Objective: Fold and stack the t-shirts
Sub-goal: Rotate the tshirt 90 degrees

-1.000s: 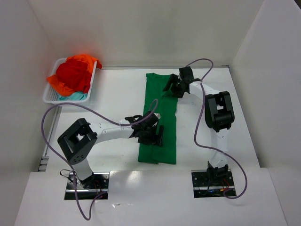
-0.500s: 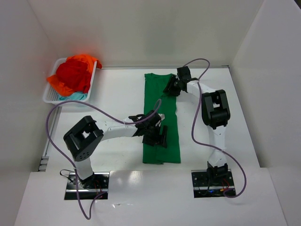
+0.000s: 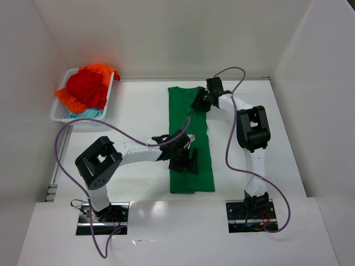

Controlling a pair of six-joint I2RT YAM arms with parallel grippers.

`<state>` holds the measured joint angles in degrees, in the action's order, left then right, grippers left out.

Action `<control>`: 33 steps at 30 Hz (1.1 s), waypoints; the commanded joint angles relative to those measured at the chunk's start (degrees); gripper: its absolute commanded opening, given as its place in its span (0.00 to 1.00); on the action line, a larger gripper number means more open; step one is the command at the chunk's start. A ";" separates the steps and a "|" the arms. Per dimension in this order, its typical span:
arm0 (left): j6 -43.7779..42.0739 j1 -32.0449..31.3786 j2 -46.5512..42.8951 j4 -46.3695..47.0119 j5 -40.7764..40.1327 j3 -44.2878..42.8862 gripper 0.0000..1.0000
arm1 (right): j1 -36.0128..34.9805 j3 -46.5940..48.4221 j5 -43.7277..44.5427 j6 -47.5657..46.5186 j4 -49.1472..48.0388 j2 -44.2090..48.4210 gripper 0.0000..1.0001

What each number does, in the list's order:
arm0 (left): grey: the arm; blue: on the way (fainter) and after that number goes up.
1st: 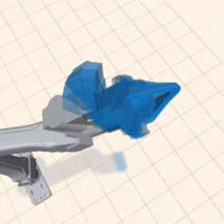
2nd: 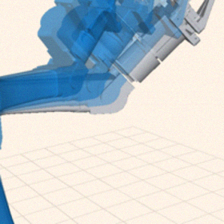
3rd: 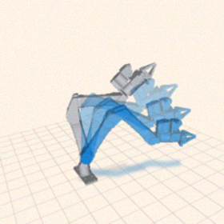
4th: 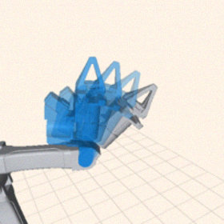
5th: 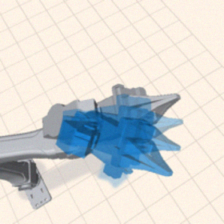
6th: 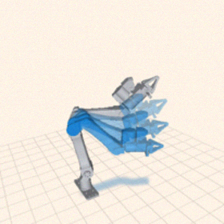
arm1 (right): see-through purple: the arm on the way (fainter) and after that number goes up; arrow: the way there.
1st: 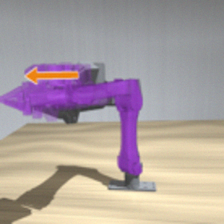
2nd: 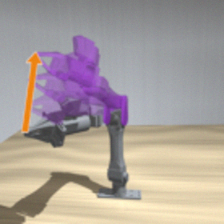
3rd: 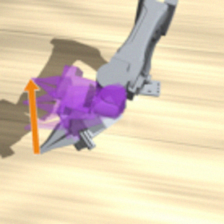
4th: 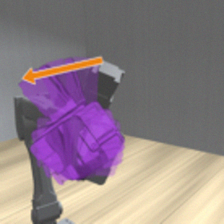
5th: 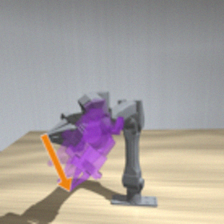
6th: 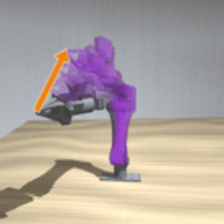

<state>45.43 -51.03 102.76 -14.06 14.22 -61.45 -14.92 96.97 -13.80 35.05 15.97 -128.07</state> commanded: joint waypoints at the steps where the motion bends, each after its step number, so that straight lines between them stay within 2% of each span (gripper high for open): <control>1: 0.80 -0.13 -0.63 -1.49 0.46 2.47 0.87 | -1.08 3.23 1.59 -0.85 0.64 1.77 0.49; 9: 1.42 -0.13 -3.36 -4.92 -3.14 3.62 0.87 | -1.08 3.75 2.29 -1.39 1.17 1.77 0.49; 22: 1.94 -0.13 -3.88 -6.68 -4.46 4.15 0.87 | -1.08 3.23 2.99 -2.53 2.93 3.09 0.50; 27: 1.94 -0.13 -4.94 -6.68 -4.46 5.29 0.87 | -1.08 1.65 3.52 -2.53 3.46 5.54 0.63; 33: 1.94 -0.13 -5.47 -6.15 -4.46 6.34 0.87 | -1.08 1.12 4.22 -3.06 2.84 6.34 0.65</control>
<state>46.92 -51.05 98.06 -16.95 10.90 -56.75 -15.25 97.93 -10.85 33.08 18.90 -125.80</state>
